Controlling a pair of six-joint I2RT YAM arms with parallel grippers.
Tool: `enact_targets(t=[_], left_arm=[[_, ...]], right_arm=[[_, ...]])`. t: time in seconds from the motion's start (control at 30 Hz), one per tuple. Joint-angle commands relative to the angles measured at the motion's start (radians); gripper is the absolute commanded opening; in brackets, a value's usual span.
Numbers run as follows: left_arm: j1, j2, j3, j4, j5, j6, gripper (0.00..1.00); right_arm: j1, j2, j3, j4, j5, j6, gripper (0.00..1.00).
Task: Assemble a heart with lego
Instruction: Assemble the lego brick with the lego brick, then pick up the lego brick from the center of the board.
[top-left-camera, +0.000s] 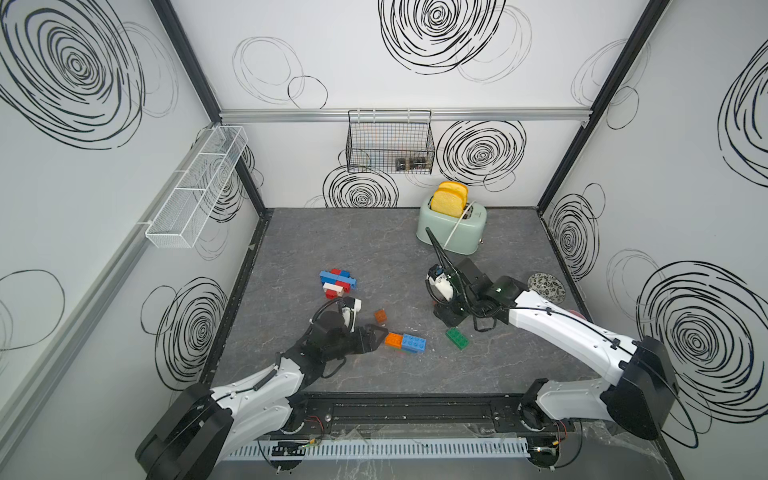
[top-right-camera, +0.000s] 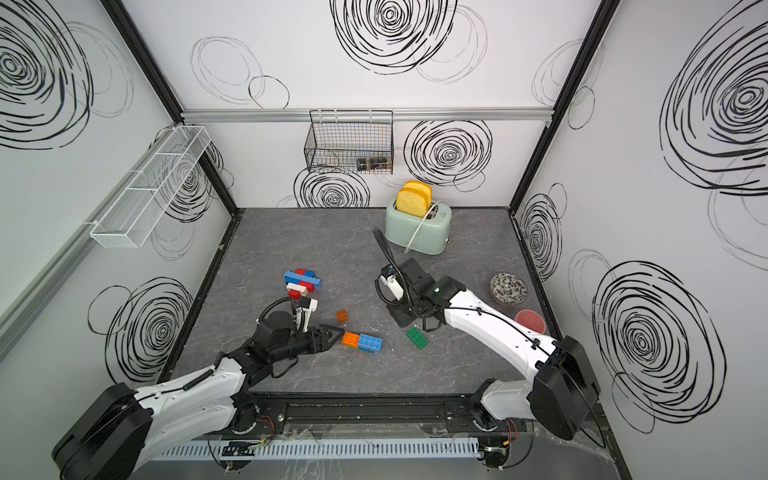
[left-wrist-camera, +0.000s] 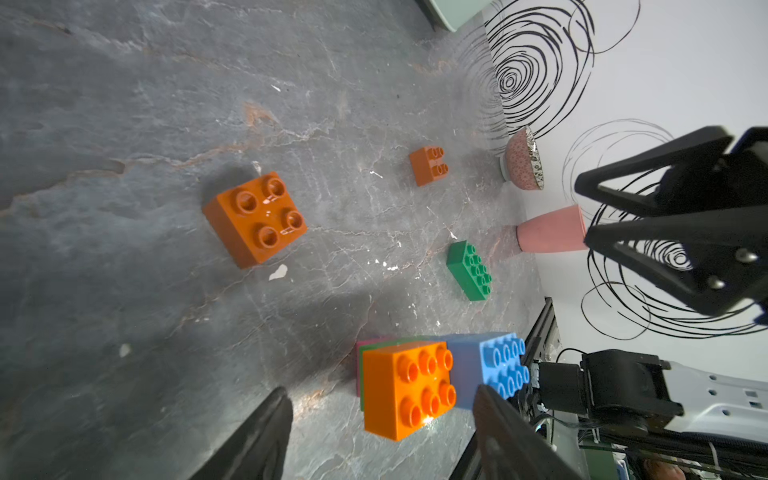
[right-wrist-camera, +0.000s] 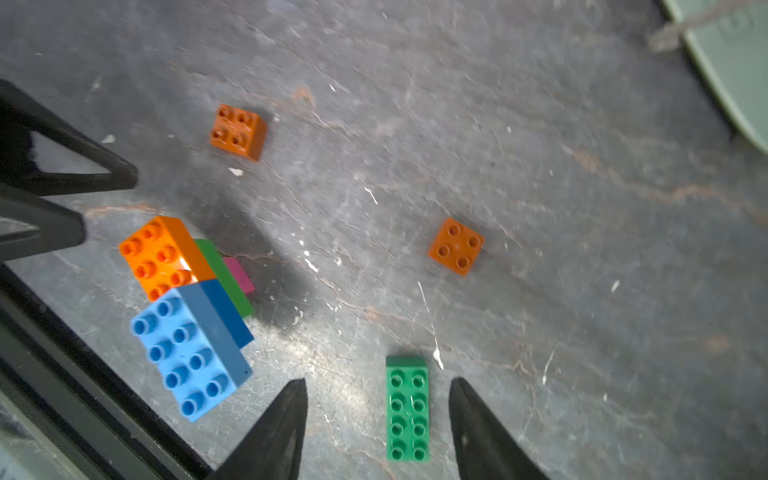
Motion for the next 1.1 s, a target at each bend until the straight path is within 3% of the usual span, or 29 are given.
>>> enact_targets(t=[0.0,0.1,0.4,0.8,1.07], left_arm=[[0.014,-0.001,0.012,0.011,0.005,0.013,0.74],[0.020,0.004,0.012,0.020,0.014,0.013,0.74],[0.043,0.034,-0.006,0.100,0.059,0.000,0.74],[0.039,0.057,-0.019,0.161,0.092,-0.017,0.74],[0.036,0.046,-0.021,0.156,0.089,-0.016,0.74]], right_arm=[[-0.057,0.018,0.003,-0.040,-0.011,0.111,0.61],[-0.149,0.063,0.007,-0.044,-0.061,0.156,0.61],[-0.240,0.101,-0.144,0.110,-0.191,0.313,0.61],[-0.173,0.042,-0.328,0.215,-0.223,0.432,0.63],[-0.016,0.059,-0.298,0.164,-0.102,0.494,0.61]])
